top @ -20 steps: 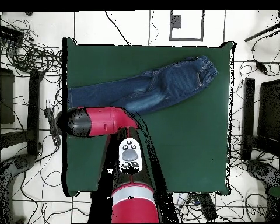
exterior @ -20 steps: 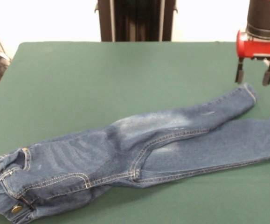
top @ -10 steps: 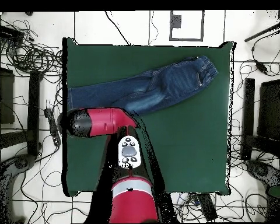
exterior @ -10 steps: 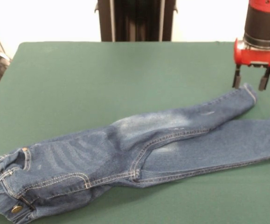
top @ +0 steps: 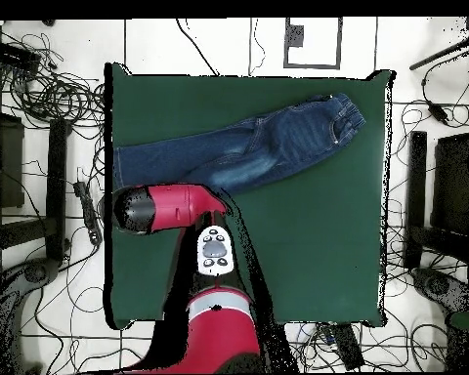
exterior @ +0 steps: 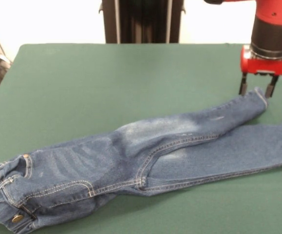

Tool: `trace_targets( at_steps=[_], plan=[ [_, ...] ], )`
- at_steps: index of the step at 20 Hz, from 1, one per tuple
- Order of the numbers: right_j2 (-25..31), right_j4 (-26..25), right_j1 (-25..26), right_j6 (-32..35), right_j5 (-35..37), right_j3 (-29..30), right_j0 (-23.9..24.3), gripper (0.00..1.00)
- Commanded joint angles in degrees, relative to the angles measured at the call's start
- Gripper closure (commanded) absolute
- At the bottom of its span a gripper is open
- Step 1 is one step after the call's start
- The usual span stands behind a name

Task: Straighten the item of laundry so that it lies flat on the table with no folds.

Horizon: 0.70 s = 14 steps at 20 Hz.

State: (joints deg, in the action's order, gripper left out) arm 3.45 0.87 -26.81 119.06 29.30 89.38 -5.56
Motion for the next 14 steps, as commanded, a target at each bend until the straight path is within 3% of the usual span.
trace_targets(
  at_steps=[1,14],
  plan=[
    [2.69,0.18,5.33,7.28,-3.24,-1.25,-2.94,0.0],
    [2.48,0.65,8.83,8.01,-6.65,-2.6,-3.57,0.0]
  ],
)
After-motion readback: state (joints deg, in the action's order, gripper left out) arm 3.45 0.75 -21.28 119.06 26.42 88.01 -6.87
